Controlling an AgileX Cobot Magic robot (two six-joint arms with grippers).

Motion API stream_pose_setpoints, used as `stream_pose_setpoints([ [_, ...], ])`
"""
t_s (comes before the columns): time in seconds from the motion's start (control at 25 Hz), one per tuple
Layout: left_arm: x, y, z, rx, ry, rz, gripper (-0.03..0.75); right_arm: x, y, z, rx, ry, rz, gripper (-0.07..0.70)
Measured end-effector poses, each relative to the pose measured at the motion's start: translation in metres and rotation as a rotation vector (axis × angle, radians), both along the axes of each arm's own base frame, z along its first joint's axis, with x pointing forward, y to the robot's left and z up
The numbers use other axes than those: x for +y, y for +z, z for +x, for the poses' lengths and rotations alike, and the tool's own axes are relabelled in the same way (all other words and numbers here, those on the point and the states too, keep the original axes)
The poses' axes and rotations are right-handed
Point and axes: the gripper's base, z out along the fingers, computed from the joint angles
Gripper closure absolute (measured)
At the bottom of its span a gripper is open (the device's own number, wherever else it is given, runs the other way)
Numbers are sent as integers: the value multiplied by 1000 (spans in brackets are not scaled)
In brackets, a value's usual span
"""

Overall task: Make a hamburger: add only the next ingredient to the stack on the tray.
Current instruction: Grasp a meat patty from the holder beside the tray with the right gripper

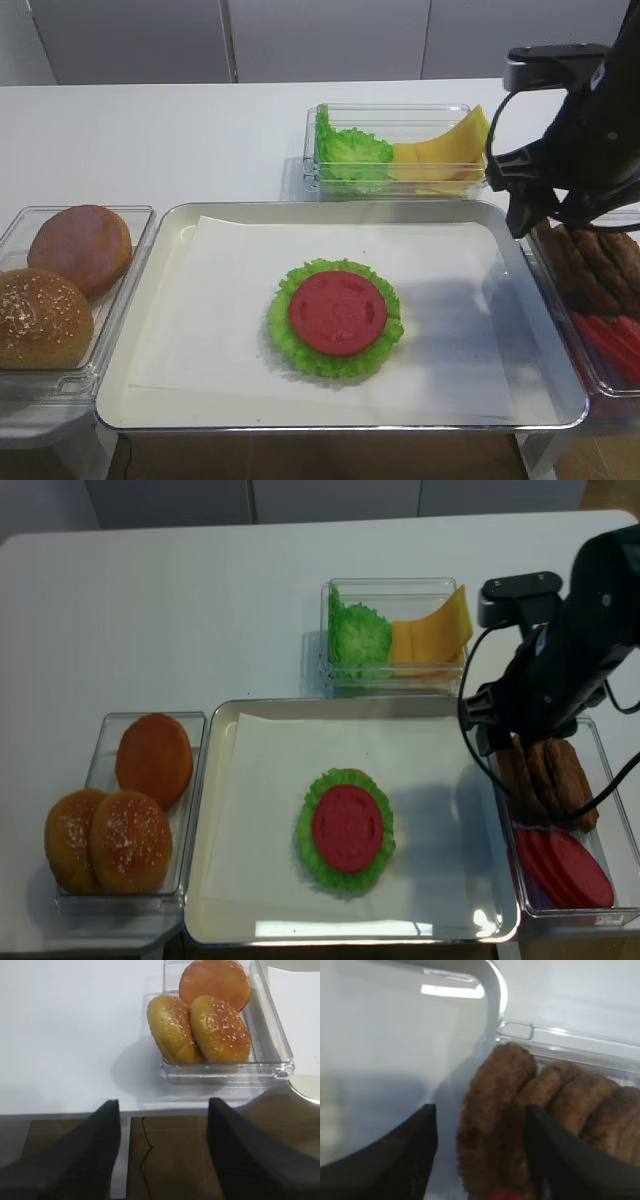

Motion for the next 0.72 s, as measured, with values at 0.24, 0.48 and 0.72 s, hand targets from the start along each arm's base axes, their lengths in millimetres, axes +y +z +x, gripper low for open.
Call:
stream_pose_setpoints([
  [0.24,0,0,0,0,0,0,304,11,-5,-1,-16,26,-93,231],
  [0.48,0,0,0,0,0,0,304,9,-4,0,-28,26,-115,288],
  [0.72,0,0,0,0,0,0,304,10,-3,1,-28,22,-112,494],
])
